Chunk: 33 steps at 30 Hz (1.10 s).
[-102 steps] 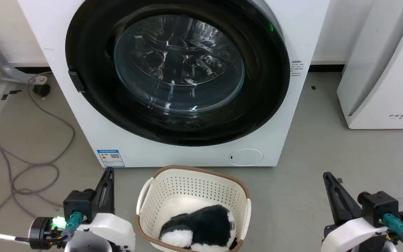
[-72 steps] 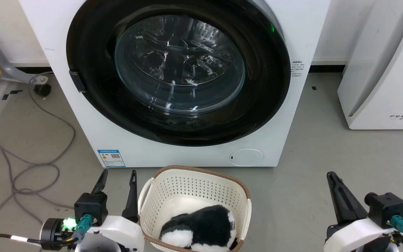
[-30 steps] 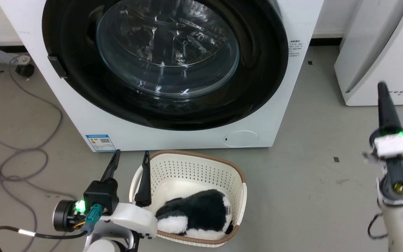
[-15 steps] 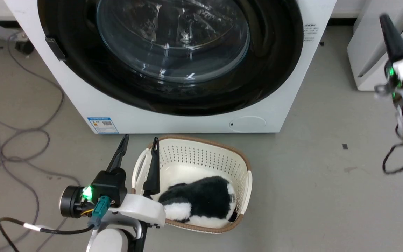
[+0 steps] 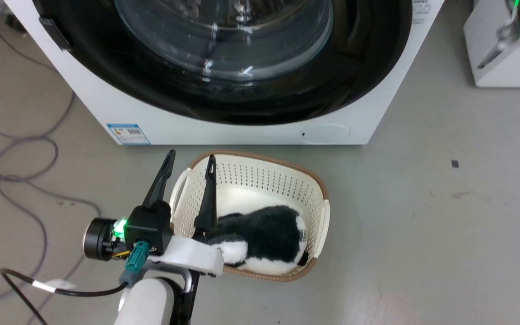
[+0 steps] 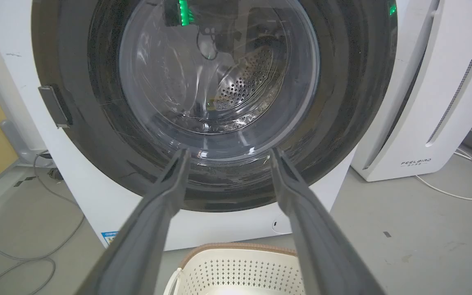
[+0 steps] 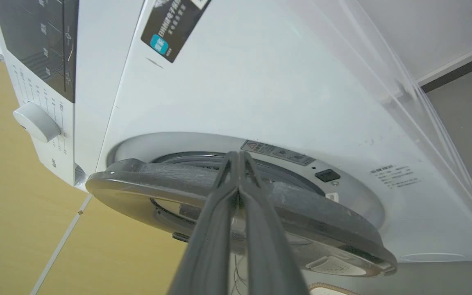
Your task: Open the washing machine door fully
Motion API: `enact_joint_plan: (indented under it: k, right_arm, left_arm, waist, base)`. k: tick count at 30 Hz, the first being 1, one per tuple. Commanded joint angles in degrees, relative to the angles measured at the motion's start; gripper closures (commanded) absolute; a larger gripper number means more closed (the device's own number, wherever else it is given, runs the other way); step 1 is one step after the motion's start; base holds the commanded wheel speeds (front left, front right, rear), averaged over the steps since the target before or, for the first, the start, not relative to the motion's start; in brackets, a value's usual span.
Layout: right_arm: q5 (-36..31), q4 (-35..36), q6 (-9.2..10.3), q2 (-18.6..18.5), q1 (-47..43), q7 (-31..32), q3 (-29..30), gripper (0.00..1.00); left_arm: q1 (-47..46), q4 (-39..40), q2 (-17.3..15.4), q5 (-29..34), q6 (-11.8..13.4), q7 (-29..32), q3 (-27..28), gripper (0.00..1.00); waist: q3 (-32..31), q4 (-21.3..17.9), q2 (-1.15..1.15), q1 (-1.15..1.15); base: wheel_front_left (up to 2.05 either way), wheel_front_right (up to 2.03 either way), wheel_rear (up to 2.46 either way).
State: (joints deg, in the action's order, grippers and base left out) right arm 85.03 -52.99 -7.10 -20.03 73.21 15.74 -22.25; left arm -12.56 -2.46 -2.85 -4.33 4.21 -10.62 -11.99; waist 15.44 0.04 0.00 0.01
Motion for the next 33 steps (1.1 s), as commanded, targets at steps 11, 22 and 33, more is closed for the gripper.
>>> enact_joint_plan:
  k: [11, 22, 33]
  right_arm:
    - [7.13, -7.32, -0.33, -0.21, 12.91, 7.98, -10.45, 1.00]
    - [13.20, -13.85, -0.36, 1.50, 22.69, 13.84, -19.45, 1.00]
    - [20.50, -20.20, -0.38, 2.49, 29.75, 20.41, -26.57, 1.00]
  left_arm:
    - [-3.84, -0.03, -0.08, -0.94, 1.46, -1.65, -2.15, 0.00]
    - [-6.50, 0.08, -0.05, -1.92, 2.53, -2.96, -4.05, 0.00]
    - [-8.41, 0.10, -0.03, -2.93, 3.76, -4.26, -5.49, 0.00]
  waist:
    - [4.88, 0.37, 0.00, -0.01]
    - [8.65, 1.50, 0.00, -0.01]
    - [11.30, 2.38, 0.00, -0.01]
  base:
    - [0.00, 0.00, 0.00]
    - [0.00, 0.00, 0.00]
    - [0.00, 0.00, 0.00]
